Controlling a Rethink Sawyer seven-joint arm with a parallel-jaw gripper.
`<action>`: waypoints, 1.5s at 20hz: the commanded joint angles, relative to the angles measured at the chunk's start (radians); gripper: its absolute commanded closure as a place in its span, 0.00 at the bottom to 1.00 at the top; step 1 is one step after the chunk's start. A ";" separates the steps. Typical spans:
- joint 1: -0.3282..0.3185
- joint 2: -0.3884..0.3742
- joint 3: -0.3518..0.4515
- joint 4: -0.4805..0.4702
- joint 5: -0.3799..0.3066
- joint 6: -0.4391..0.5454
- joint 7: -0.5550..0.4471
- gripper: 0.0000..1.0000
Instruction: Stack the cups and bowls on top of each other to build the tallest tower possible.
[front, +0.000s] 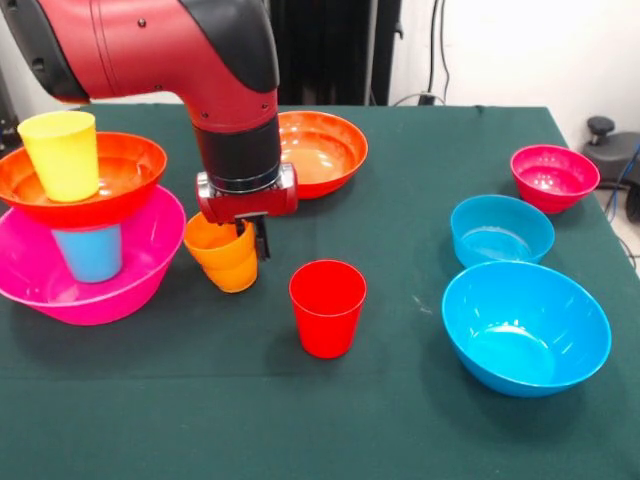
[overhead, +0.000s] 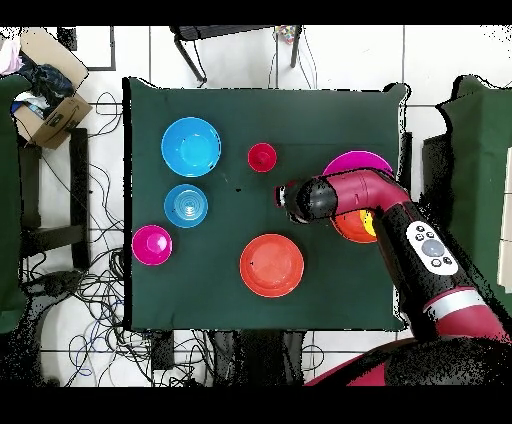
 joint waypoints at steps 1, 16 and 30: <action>0.036 -0.033 -0.001 0.060 -0.013 0.098 -0.292 1.00; 0.032 -0.097 0.014 0.111 0.065 0.140 -0.270 1.00; 0.025 -0.185 0.055 0.118 0.147 0.250 -0.292 1.00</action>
